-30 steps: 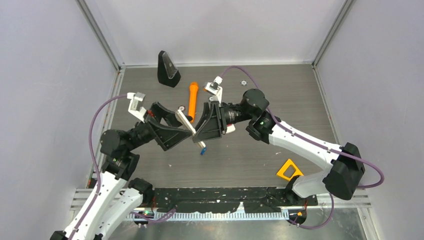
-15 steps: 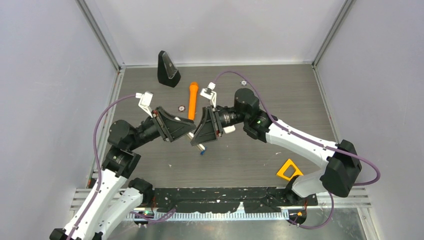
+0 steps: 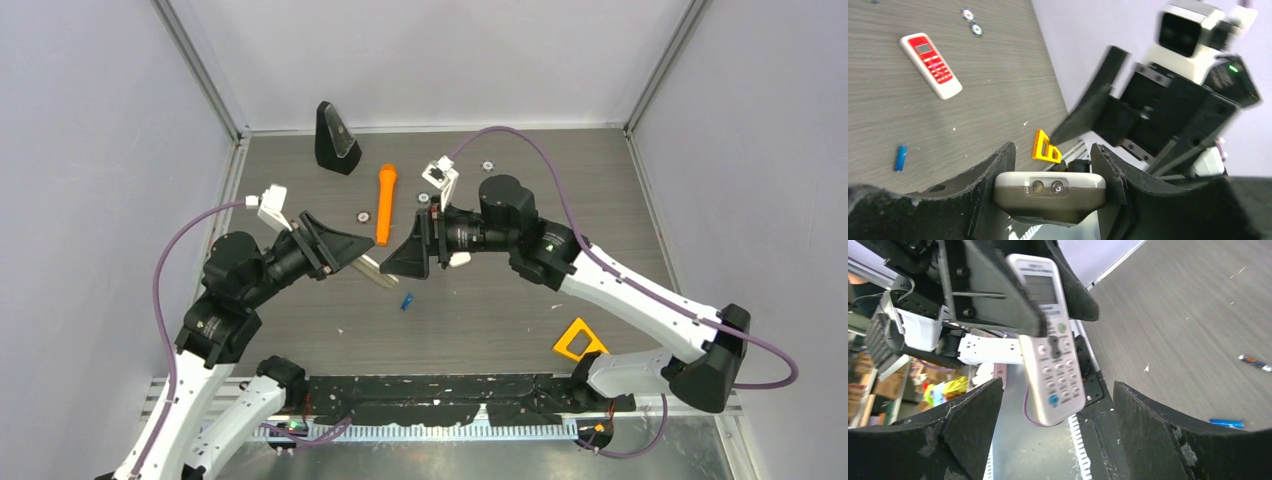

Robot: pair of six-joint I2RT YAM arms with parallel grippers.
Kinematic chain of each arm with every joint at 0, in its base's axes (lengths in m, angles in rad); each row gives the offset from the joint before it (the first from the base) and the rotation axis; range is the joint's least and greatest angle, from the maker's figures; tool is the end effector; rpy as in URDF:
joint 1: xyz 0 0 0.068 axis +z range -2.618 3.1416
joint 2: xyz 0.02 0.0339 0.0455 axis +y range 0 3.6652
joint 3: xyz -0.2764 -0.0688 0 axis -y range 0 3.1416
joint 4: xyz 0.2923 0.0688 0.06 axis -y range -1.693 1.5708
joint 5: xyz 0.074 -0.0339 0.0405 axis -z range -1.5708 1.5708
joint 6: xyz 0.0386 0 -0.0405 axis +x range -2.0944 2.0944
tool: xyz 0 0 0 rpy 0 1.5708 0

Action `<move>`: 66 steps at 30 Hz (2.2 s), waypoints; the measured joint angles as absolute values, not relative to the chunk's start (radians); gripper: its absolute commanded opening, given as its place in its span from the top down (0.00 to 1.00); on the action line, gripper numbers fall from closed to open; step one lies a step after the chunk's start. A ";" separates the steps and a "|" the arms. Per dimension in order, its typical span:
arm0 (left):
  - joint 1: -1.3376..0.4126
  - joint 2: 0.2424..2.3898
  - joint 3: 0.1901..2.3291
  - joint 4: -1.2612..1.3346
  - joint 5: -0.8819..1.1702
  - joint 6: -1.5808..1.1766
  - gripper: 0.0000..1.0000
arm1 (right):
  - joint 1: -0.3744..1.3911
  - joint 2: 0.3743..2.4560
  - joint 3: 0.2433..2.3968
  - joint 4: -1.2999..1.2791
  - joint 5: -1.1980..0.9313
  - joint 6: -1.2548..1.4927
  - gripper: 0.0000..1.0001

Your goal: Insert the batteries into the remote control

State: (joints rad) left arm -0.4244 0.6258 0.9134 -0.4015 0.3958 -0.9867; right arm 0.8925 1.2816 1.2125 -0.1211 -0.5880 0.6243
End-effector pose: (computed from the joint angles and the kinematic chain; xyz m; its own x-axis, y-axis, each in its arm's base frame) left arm 0.1471 -0.0828 0.4034 -0.6653 -0.5440 -0.5113 0.3156 0.4157 -0.8530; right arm 0.1974 0.2790 0.3980 -0.6747 -0.0622 -0.7354 -0.7336 0.1655 0.6591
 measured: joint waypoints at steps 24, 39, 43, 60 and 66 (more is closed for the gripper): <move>-0.424 0.617 0.883 -0.606 0.269 -1.147 1.00 | 1.120 1.395 1.353 -0.390 -0.193 0.302 0.52; -0.416 0.456 0.675 -0.281 0.323 -1.090 0.21 | 1.024 1.409 1.285 -0.262 -0.457 0.412 0.81; -0.392 0.441 0.677 -0.251 0.418 -0.997 0.22 | 0.933 1.407 1.241 -0.178 -0.669 0.456 0.82; -0.320 0.508 0.729 -0.136 0.971 -0.789 0.34 | 0.861 1.394 1.145 -0.159 -1.138 0.474 0.84; -0.319 0.524 0.712 -0.093 1.059 -0.809 0.44 | 0.842 1.385 1.144 -0.158 -1.185 0.474 0.84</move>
